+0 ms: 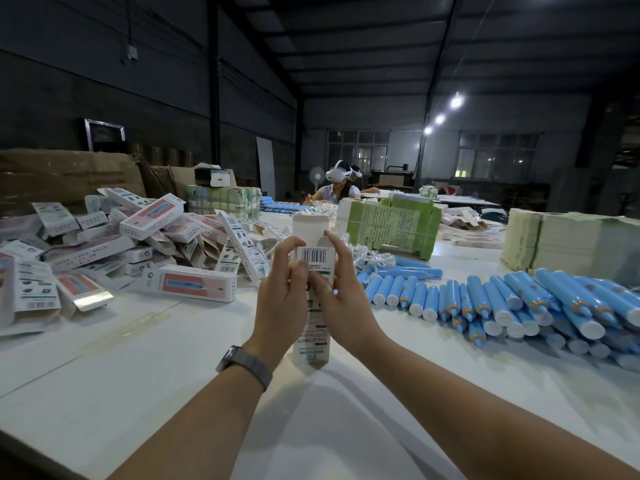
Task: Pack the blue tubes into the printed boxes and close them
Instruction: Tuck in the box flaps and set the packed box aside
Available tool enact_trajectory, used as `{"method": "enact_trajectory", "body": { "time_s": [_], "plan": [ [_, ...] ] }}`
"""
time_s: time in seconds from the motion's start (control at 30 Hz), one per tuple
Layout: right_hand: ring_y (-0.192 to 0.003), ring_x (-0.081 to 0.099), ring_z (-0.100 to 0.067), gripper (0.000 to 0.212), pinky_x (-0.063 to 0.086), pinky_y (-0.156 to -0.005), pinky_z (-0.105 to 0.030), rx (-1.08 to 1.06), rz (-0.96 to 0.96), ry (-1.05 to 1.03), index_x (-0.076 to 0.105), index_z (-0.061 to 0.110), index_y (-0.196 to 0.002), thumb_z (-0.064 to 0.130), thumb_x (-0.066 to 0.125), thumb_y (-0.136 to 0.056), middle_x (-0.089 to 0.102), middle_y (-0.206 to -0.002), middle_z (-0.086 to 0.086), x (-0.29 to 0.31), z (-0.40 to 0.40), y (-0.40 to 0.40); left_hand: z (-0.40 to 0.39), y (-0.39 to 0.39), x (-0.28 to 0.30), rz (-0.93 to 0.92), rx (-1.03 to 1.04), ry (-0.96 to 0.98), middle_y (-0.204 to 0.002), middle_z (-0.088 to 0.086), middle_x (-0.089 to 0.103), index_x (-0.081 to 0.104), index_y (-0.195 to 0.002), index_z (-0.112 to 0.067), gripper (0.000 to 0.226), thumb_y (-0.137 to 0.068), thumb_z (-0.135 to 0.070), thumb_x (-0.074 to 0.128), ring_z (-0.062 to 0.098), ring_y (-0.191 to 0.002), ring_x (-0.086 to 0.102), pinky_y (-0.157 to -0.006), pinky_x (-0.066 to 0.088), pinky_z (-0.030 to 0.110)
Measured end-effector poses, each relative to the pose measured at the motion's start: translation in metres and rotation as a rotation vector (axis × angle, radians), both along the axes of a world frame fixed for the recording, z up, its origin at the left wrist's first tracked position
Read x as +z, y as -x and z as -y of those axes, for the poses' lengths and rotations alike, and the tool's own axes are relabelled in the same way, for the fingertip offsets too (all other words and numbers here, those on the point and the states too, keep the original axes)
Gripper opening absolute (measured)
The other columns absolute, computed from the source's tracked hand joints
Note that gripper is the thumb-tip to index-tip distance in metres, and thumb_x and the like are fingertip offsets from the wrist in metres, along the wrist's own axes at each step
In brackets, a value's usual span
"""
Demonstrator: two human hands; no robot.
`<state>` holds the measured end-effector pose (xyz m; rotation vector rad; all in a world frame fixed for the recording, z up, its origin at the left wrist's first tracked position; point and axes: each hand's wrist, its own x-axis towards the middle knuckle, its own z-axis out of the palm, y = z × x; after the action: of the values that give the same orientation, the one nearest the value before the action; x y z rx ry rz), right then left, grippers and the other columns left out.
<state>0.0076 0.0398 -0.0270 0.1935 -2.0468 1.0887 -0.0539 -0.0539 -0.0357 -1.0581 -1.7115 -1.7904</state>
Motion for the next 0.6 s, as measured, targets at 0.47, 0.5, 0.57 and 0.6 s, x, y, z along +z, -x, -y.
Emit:
{"method": "enact_trajectory", "body": {
  "time_s": [0.47,0.5,0.57,0.6],
  "plan": [
    [-0.083,0.067,-0.035,0.041,0.052,-0.077,-0.059,0.056,0.025,0.033,0.035,0.047,-0.125,0.018,0.051,-0.100,0.070,-0.096,-0.012,0.0026,-0.0049,-0.0009,-0.0013,-0.0013,-0.0044,0.017,-0.035,-0.021,-0.081,0.000,0.069,0.044,-0.112,-0.060,0.024,-0.092,-0.053,0.033,0.023,-0.072,0.067,-0.067,0.056,0.051],
    [-0.083,0.067,-0.036,0.040,0.053,-0.077,-0.059,0.070,0.026,0.042,0.036,0.048,-0.123,0.019,0.052,-0.100,0.070,-0.096,-0.012,0.0033,-0.0053,-0.0018,-0.0017,-0.0014,-0.0045,0.020,-0.043,-0.023,-0.084,0.003,0.070,0.044,-0.113,-0.059,0.025,-0.092,-0.053,0.033,0.025,-0.074,0.068,-0.068,0.056,0.054],
    [-0.085,0.068,-0.033,0.039,0.054,-0.079,-0.058,0.098,0.015,0.061,0.038,0.049,-0.120,0.021,0.054,-0.098,0.070,-0.099,-0.007,0.0044,-0.0051,-0.0028,-0.0015,-0.0016,-0.0047,0.015,-0.044,-0.028,-0.085,0.001,0.070,0.044,-0.114,-0.059,0.025,-0.092,-0.053,0.034,0.023,-0.075,0.068,-0.070,0.057,0.054],
    [-0.086,0.068,-0.030,0.037,0.054,-0.079,-0.056,0.110,0.009,0.069,0.039,0.048,-0.119,0.022,0.054,-0.098,0.070,-0.101,-0.004,0.0047,-0.0048,-0.0027,-0.0015,-0.0012,-0.0049,0.008,-0.044,-0.027,-0.086,-0.001,0.070,0.043,-0.114,-0.060,0.025,-0.092,-0.054,0.033,0.021,-0.074,0.068,-0.070,0.057,0.053]
  ]
}}
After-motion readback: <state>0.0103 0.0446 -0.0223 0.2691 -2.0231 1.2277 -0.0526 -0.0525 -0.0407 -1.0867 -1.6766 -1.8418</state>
